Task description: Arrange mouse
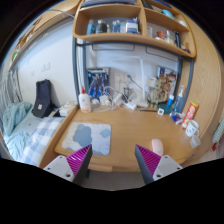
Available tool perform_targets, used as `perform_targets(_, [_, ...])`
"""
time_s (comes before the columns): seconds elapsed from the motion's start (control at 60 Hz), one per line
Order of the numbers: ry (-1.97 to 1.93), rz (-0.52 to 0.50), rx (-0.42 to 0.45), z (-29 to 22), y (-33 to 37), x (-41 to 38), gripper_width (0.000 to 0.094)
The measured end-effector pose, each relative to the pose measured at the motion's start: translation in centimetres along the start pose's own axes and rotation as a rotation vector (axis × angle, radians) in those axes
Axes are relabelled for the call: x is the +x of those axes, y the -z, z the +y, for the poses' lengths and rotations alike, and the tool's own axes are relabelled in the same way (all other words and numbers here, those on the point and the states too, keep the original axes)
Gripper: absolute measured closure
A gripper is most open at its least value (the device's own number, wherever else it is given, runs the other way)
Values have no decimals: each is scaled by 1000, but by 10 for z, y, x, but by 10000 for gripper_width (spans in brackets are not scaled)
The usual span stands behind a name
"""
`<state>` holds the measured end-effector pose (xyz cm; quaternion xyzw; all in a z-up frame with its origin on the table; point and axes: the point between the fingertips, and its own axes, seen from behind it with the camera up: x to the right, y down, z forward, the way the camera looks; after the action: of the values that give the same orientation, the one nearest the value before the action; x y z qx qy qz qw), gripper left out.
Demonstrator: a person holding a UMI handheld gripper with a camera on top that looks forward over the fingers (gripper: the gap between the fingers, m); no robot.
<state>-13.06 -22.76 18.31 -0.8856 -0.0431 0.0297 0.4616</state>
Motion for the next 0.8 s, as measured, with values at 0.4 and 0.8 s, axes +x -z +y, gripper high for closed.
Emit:
perform_targets(0.4, [-68, 185, -223, 125, -78, 174, 76])
perform_targets(0.8, [-41, 143, -251, 108, -183, 227, 99])
